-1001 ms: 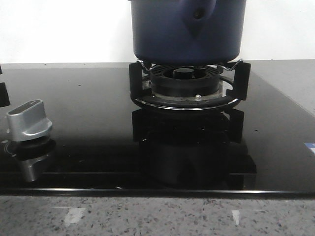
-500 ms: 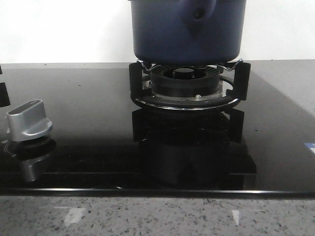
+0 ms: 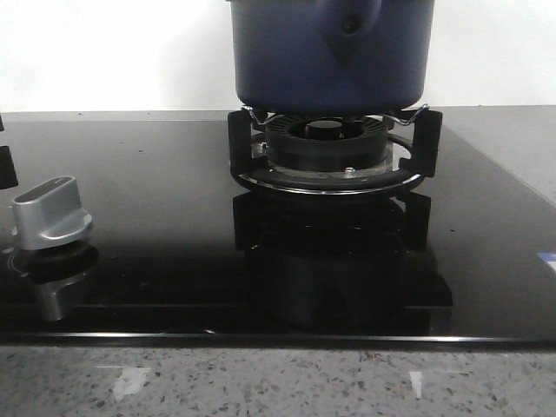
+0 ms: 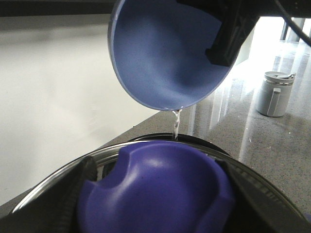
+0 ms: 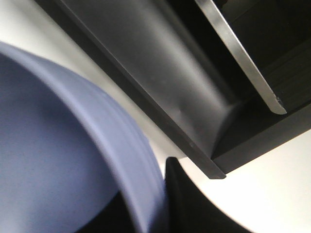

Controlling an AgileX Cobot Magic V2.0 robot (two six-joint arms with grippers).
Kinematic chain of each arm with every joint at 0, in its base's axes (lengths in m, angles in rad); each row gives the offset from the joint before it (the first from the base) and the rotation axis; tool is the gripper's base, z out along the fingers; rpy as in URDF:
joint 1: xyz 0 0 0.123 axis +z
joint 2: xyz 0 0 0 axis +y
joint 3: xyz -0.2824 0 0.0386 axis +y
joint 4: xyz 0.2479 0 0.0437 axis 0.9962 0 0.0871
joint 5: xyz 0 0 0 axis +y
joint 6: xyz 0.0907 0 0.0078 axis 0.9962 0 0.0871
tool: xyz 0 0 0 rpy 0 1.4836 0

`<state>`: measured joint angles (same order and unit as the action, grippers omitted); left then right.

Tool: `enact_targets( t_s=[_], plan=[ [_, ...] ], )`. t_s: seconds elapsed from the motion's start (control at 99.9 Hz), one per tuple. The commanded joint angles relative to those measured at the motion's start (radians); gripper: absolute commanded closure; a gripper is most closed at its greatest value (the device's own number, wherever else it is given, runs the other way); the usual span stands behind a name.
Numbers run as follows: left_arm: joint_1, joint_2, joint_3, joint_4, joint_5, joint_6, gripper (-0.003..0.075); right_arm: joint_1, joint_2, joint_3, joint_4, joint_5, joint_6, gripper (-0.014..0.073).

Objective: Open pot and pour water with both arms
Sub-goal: 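Tilt the bowl with the right gripper to pour water into the pot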

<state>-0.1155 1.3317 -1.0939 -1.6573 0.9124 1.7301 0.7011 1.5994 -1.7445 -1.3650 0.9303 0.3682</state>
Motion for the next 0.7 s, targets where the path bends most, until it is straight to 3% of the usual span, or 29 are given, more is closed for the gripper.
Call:
enact_targets(
  t_s=[0.0,0.691],
  plan=[
    [0.004,-0.037,-0.031,-0.09,0.022,-0.003,0.0416,0.0,-0.043,-0.037,-0.091,-0.011,0.006,0.0639],
    [0.004,-0.037,-0.031,-0.092,0.022,-0.003,0.0416,0.0,-0.043,0.055,-0.118,0.015,0.006,0.0639]
  ],
)
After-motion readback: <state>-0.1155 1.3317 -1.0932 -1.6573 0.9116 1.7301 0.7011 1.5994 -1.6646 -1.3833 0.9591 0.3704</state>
